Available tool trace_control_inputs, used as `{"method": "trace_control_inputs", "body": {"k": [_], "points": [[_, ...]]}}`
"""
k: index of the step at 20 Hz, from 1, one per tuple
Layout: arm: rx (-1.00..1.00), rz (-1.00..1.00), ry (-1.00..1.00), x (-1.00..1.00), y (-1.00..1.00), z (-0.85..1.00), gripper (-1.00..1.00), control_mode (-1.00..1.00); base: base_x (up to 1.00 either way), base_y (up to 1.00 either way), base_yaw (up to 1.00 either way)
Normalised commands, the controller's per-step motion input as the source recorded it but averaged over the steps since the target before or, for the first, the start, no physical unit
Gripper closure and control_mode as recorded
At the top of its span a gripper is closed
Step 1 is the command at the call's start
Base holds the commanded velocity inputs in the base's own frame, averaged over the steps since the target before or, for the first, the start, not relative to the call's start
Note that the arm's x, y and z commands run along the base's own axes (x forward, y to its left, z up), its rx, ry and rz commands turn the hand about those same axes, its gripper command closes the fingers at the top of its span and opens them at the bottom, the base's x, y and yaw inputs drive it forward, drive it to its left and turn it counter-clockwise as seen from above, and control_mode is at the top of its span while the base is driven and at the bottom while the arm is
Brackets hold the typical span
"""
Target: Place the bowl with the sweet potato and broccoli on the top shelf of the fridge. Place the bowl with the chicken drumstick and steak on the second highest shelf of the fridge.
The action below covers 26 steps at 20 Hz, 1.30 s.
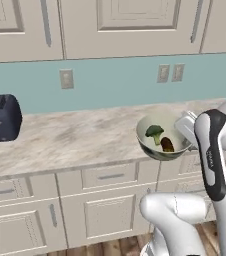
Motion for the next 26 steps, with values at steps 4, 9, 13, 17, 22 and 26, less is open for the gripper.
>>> {"method": "trace_control_inputs", "body": {"k": [4, 9, 13, 17, 22, 26], "points": [[0.00, 0.00, 0.00, 0.00, 0.00, 0.00, 1.00, 1.00, 0.00, -0.02, -0.60], [0.00, 0.00, 0.00, 0.00, 0.00, 0.00, 1.00, 1.00, 0.00, -0.24, -0.74], [0.00, 0.00, 0.00, 0.00, 0.00, 0.00, 1.00, 1.00, 0.00, -0.41, -0.80], [0.00, 0.00, 0.00, 0.00, 0.00, 0.00, 1.00, 1.00, 0.06, -0.51, -0.77], [0.00, 0.00, 0.00, 0.00, 0.00, 0.00, 1.00, 1.00, 0.24, -0.68, -0.68], [0.00, 0.00, 0.00, 0.00, 0.00, 0.00, 1.00, 1.00, 0.47, -0.76, -0.59]]}}
